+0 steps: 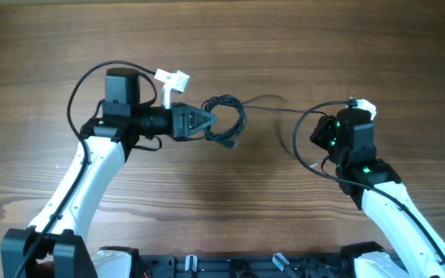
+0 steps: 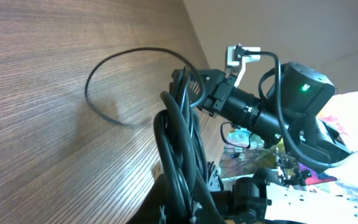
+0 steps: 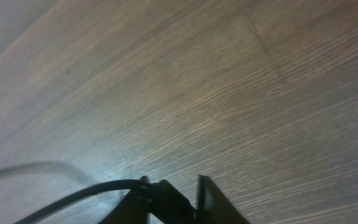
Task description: Untangle cables
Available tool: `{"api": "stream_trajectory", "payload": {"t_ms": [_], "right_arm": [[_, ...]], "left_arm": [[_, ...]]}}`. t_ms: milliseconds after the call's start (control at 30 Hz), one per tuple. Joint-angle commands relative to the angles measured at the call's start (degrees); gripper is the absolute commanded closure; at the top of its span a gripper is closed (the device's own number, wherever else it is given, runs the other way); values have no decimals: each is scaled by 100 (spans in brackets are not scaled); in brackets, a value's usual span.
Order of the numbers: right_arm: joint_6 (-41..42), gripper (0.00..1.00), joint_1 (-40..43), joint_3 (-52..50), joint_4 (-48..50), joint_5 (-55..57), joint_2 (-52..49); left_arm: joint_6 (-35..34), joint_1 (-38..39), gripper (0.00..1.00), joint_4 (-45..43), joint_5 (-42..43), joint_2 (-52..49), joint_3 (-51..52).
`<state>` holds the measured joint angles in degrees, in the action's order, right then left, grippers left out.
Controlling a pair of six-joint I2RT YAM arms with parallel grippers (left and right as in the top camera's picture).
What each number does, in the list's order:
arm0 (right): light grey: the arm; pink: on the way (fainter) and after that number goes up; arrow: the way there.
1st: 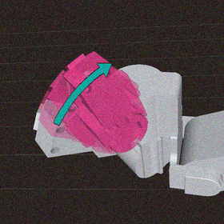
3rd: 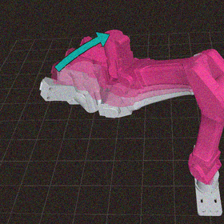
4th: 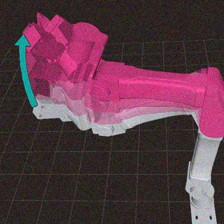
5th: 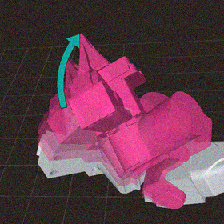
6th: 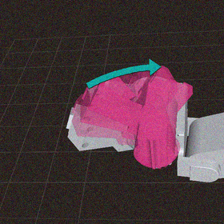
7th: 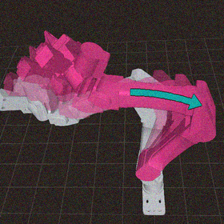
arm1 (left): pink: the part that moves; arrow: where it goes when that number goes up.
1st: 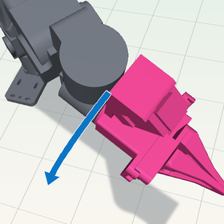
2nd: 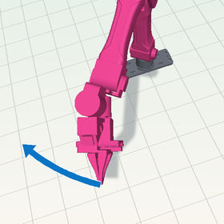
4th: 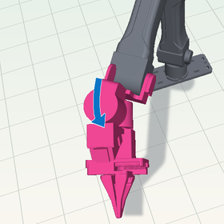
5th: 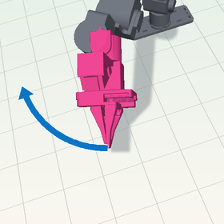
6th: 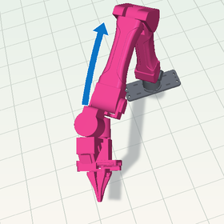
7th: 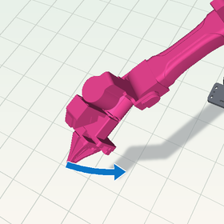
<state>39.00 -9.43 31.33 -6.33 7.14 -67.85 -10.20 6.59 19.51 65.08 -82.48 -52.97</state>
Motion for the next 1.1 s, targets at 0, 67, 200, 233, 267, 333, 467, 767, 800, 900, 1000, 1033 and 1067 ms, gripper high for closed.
{"api": "stream_trajectory", "payload": {"t_ms": [0,67,200,233,267,333,467,767,800,900,1000,1033,1067], "right_arm": [[162,49,212,-26,-74,409,-20],[90,22,214,-26,-55,-70,-17],[-1051,1,214,-26,201,-1867,-17],[-1331,0,214,-26,264,-2409,-17],[-1519,0,214,-26,310,-2942,-17],[-1705,0,212,-26,413,-4092,-17],[-1777,1,212,-26,584,-5901,-17],[-37,20,96,-28,702,-6188,-17],[387,27,-24,-28,743,-5960,-17],[1355,43,-525,-28,914,-5169,-17],[2505,56,-1084,-28,1051,-4214,-20],[3001,60,-1283,-28,1060,-3882,-20],[3377,63,-1429,-28,1067,-3641,-20]], "left_arm": [[-74,-210,96,-42,234,223,-61],[-74,-210,96,-39,101,223,-61],[-219,-68,96,37,-984,223,-61],[-365,-22,96,81,-1268,223,-61],[-579,44,96,118,-1648,223,-61],[-1178,149,96,111,-2253,223,-61],[-3521,437,96,111,-3591,223,-61],[-6710,1401,96,114,-4765,216,-61],[-6723,1506,96,105,-4822,216,-61],[-6719,1720,96,98,-5060,216,-61],[-6721,1808,96,94,-5125,216,-61],[-6721,1823,96,98,-5123,216,-61],[-6721,1853,96,101,-5123,216,-61]]}}
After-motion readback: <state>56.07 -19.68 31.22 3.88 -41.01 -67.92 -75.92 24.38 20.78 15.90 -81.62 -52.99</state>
